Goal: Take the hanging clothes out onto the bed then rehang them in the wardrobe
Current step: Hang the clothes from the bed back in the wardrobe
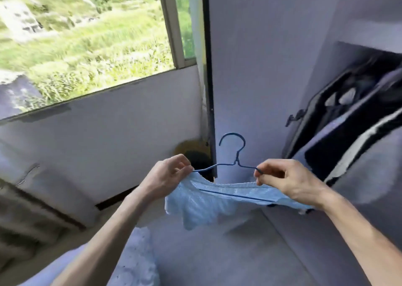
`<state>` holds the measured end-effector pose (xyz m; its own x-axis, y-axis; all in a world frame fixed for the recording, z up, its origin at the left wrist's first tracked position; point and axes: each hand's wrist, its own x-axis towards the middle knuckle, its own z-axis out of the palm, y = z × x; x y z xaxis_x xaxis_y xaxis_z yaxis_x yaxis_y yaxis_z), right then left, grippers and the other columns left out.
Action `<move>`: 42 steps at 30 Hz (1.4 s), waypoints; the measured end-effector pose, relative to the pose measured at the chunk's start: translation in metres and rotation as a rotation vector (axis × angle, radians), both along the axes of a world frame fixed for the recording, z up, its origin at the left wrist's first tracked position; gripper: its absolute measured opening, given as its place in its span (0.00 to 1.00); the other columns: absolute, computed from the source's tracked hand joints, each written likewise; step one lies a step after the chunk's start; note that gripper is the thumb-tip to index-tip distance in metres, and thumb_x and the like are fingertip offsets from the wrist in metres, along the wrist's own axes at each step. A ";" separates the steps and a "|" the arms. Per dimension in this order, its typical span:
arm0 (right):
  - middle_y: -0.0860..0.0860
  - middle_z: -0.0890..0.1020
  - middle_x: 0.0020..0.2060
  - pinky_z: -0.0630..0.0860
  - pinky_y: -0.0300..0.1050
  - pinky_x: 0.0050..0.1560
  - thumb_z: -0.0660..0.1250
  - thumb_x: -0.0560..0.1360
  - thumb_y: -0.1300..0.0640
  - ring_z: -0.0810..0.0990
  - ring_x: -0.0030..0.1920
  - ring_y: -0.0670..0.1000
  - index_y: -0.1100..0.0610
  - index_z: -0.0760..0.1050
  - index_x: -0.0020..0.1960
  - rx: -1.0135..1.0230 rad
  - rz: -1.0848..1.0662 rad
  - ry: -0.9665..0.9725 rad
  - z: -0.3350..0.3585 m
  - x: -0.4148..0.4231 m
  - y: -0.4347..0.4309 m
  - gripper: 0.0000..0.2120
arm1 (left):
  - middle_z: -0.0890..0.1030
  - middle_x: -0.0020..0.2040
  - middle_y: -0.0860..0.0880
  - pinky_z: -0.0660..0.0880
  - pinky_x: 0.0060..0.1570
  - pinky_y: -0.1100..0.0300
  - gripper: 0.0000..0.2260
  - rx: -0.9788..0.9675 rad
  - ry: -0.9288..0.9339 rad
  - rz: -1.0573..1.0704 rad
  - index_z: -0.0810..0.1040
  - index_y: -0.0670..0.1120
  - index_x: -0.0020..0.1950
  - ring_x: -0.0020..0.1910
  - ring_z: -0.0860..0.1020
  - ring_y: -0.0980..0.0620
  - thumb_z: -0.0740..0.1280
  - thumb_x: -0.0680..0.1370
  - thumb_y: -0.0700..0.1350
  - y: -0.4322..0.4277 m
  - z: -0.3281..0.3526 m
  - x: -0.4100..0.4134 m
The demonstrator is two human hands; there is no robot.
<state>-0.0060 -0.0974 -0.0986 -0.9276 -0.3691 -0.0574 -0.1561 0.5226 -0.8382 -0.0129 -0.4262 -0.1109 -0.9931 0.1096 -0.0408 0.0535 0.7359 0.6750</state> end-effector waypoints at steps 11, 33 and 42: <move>0.39 0.82 0.36 0.72 0.41 0.42 0.74 0.74 0.54 0.74 0.35 0.46 0.41 0.82 0.46 0.107 -0.671 0.169 -0.009 0.038 0.097 0.07 | 0.76 0.31 0.64 0.66 0.39 0.65 0.04 0.126 0.048 -0.514 0.80 0.56 0.49 0.32 0.72 0.63 0.68 0.80 0.55 0.183 -0.010 -0.085; 0.47 0.78 0.37 0.68 0.43 0.37 0.63 0.80 0.53 0.70 0.35 0.47 0.48 0.76 0.51 -0.055 -0.933 -0.479 -0.079 0.246 0.105 0.04 | 0.82 0.42 0.57 0.68 0.44 0.70 0.06 0.065 -0.113 -1.063 0.83 0.51 0.51 0.43 0.78 0.59 0.67 0.80 0.50 0.351 -0.078 -0.067; 0.49 0.67 0.33 0.60 0.39 0.31 0.61 0.82 0.60 0.64 0.28 0.45 0.58 0.71 0.48 -0.321 -1.113 -0.461 -0.110 0.242 0.066 0.04 | 0.72 0.72 0.49 0.67 0.70 0.55 0.20 -0.232 -0.098 -1.303 0.69 0.56 0.75 0.71 0.70 0.48 0.63 0.82 0.51 0.389 -0.079 -0.055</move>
